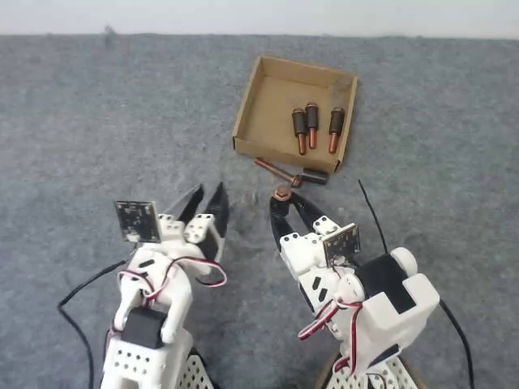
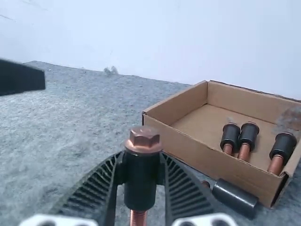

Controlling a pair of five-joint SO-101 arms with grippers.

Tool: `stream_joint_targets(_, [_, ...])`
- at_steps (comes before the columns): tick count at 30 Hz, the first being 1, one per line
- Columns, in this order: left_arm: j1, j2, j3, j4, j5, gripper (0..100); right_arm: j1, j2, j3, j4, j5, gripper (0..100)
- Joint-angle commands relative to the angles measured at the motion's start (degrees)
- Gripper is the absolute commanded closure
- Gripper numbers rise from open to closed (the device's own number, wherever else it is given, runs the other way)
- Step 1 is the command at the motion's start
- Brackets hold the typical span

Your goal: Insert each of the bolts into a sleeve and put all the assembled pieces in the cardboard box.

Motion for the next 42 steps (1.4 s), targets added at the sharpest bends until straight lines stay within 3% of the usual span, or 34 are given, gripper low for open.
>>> stream_joint_targets(1, [-6.15, -1.49, -0.92, 8.7, -5.98, 90, 0.92, -0.66, 1.23, -1.36, 0.0, 99.1])
stream_joint_targets(5, [-10.55, -1.49, -0.92, 16.53, -11.34, 99, 0.92, -0.66, 1.23, -1.19, 0.0, 99.1])
stream_joint_targets(12, [-19.25, -1.49, -0.92, 20.66, -18.46, 99, 2.15, -0.92, 1.32, -1.54, 0.0, 99.1])
stream_joint_targets(22, [-20.4, -1.49, -0.92, 23.38, -20.4, 99, 11.56, -1.1, -7.91, -1.63, 0.18, 99.1])
stream_joint_targets(34, [-20.48, -1.49, -0.92, 23.38, -20.4, 99, 12.44, -0.66, -25.23, 0.22, 21.89, 99.1])
stream_joint_targets(42, [-20.57, -1.49, -0.92, 23.38, -20.48, 99, 13.85, -1.1, -40.62, 19.91, 27.08, 99.1])
